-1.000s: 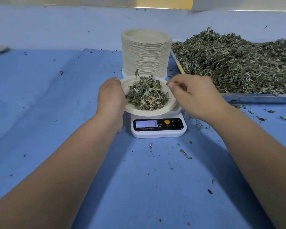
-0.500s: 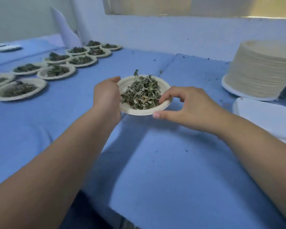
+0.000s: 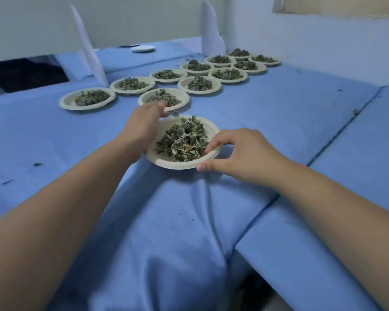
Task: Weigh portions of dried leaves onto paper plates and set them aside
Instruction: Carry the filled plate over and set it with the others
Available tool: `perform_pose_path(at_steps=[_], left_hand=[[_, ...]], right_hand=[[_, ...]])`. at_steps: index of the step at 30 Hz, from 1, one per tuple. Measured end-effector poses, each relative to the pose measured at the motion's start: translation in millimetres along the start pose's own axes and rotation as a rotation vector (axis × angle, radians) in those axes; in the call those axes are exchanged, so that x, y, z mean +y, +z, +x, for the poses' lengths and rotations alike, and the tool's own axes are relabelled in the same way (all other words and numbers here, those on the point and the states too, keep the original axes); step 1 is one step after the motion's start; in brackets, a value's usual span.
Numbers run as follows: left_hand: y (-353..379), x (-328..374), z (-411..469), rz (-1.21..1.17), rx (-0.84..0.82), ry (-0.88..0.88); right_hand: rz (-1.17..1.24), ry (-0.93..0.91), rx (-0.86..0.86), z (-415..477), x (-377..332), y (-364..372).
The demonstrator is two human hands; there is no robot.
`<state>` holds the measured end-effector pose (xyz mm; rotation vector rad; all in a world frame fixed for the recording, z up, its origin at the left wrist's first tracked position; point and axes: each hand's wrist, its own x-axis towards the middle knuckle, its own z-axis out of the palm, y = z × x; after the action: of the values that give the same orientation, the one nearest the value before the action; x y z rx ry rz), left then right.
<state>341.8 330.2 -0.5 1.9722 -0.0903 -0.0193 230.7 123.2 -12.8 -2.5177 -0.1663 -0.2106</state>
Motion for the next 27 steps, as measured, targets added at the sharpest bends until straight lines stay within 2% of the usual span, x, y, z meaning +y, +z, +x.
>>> perform_pose_path(at_steps=[5, 11, 17, 20, 24, 27], left_hand=[[-42, -18, 9, 0.224, -0.003, 0.051], [-68, -42, 18, 0.373, -0.003, 0.126], [-85, -46, 26, 0.439, 0.245, 0.186], [-79, -44, 24, 0.481, 0.3, 0.268], [-66, -36, 22, 0.496, 0.25, 0.338], [-57, -37, 17, 0.516, 0.191, 0.365]], right_hand=[[0.017, -0.03, -0.046, 36, -24, 35], [-0.029, -0.065, -0.061, 75, -46, 69], [-0.141, -0.101, -0.063, 110, -77, 103], [-0.183, -0.08, -0.072, 128, -90, 116], [-0.318, -0.07, -0.105, 157, -102, 126], [-0.364, -0.098, -0.064, 162, -105, 123]])
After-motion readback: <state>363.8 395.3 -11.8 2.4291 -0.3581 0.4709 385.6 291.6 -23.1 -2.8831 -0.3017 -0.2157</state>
